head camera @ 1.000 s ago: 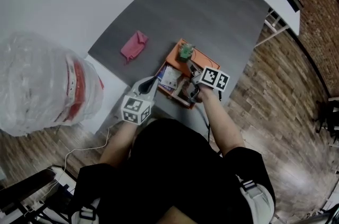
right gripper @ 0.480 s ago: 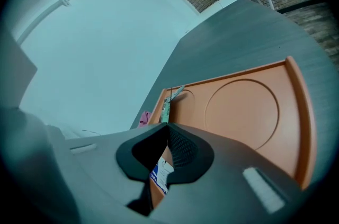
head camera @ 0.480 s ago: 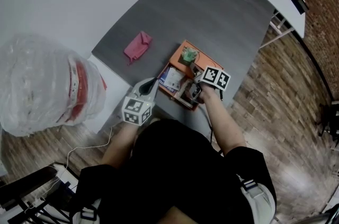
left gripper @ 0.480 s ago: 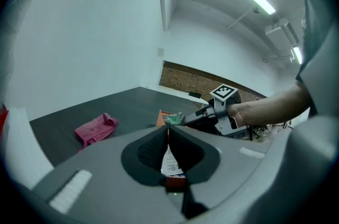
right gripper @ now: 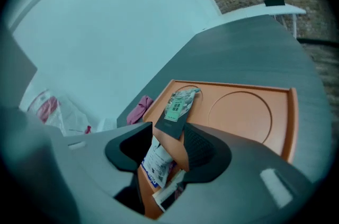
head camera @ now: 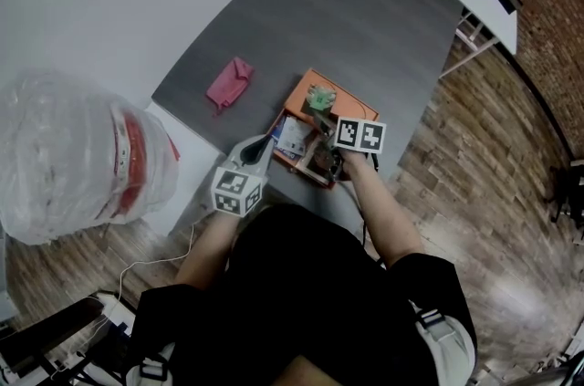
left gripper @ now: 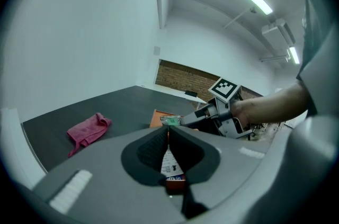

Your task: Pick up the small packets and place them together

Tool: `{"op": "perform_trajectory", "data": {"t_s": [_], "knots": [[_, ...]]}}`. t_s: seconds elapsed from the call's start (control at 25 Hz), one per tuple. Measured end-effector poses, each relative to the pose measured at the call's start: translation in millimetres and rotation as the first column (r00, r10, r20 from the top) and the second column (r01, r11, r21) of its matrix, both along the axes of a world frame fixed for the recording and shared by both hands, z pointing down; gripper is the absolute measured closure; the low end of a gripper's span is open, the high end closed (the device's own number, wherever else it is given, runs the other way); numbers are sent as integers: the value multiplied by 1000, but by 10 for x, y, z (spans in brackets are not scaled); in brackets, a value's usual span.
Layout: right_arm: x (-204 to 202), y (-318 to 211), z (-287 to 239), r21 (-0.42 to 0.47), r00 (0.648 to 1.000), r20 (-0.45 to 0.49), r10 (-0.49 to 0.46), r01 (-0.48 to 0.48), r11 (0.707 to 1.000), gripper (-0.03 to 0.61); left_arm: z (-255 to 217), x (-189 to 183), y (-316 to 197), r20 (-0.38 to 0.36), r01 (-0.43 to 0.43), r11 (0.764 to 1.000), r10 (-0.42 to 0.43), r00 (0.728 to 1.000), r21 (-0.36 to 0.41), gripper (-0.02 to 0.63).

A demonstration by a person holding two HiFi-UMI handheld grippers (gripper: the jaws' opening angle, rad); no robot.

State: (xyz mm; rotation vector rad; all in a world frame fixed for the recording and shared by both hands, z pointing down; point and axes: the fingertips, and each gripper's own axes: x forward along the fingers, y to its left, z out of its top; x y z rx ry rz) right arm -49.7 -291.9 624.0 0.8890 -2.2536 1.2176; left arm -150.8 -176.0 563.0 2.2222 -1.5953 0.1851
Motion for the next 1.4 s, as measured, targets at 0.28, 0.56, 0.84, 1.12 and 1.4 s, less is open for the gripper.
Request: {"op": "perform_trajectory", "data": {"t_s": [0.28, 0.56, 0.84, 1.12, 1.4], "knots": [[94, 45, -25, 229, 911, -388, -141, 243, 942, 322, -3, 58, -13, 2, -22, 1000, 22, 1000, 5, 604], [-36, 116, -18, 286, 854, -478, -206, 374, 882, 288, 13, 86, 6, 7, -39, 999, 39, 999, 0, 604], [-37, 83, -442, 429, 919, -366, -146, 306, 850, 314, -68, 28, -23, 8, -28, 999, 28, 1000, 33, 604], [198, -6, -914, 561, 969, -244, -42, 177, 808, 393, -182, 74, -133, 15, -60, 995, 59, 998, 77, 605], [449, 174, -961, 574, 981, -194, 1, 112, 811, 444, -98, 181, -198, 34, -122, 992, 120, 992, 36, 604]]}}
